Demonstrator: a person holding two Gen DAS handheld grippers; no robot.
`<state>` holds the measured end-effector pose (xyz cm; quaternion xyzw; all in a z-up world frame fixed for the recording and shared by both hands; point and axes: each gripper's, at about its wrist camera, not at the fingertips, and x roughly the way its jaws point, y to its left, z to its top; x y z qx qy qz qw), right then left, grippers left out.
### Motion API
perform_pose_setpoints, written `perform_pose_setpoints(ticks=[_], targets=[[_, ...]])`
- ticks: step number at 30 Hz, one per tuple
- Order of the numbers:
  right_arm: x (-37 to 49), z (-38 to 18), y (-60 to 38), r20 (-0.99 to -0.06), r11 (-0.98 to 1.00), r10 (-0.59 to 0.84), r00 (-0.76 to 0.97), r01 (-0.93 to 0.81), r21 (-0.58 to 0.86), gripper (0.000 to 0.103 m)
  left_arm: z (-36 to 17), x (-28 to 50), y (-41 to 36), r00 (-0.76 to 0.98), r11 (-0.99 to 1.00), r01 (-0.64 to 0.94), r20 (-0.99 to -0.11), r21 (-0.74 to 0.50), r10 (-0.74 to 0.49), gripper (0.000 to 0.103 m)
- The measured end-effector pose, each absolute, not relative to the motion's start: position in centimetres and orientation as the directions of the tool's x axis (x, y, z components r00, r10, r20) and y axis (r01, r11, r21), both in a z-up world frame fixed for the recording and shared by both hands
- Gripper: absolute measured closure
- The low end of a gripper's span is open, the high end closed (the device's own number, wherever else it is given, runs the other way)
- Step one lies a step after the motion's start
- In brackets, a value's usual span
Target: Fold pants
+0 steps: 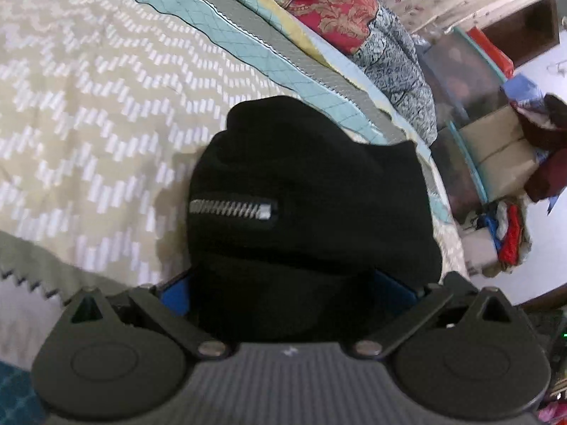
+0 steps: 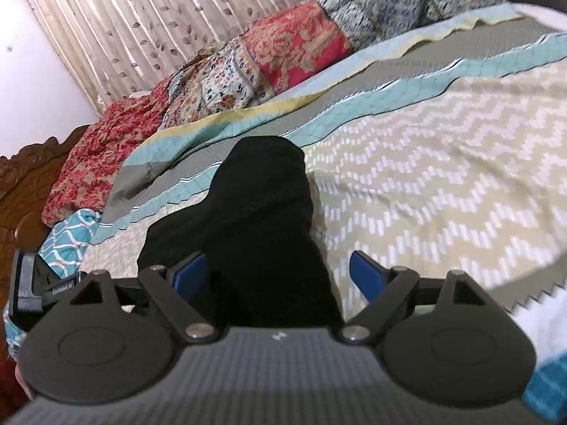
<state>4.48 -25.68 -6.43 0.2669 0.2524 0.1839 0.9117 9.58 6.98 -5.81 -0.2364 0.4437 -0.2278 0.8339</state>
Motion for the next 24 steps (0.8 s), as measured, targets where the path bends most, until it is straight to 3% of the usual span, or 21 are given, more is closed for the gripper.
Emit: perform_pose_setpoints(ticks=[4,8,12,15,20,24], targets=[[7.2,-7.5,-25.5,-0.339,0.725,0.563,0.754,-0.253,0.641,0.009,-6.7,10.7,7.2,0.484,0.698,0.134,-0.569,-0.703,-0.665,0.000],[9.2,-10.2,-25.6,-0.276,0.517,0.721,0.635,-0.229,0.825,0.009,-7.5,11.1,7.5,0.474,0.631,0.136,-0.509,-0.764,-0.718,0.001],[8.5,-9.6,-24.2,-0.199,0.384,0.812,0.548,-0.246,0.890,0.041,-6.8,10.8,7.1,0.479,0.609,0.141,-0.485,-0.781,-0.732,0.009],[8.5,-7.1,-24.5,-0.086,0.276,0.845,0.528,-0.293,0.915,0.046,-3.9,11.6,7.5,0.506,0.541,0.190,-0.390,-0.819,-0.769,0.010],[11.4,0.0,-24.5,0.078,0.247,0.831,0.550,-0.491,0.836,0.046,4.2,15.3,6.6,0.591,0.594,0.381,-0.308,-0.708,-0.746,0.010],[16.4,4.0,-24.1,0.118,0.337,0.787,0.606,-0.582,0.740,0.046,7.4,21.4,5.6,0.650,0.672,0.432,-0.309,-0.601,-0.694,0.009]])
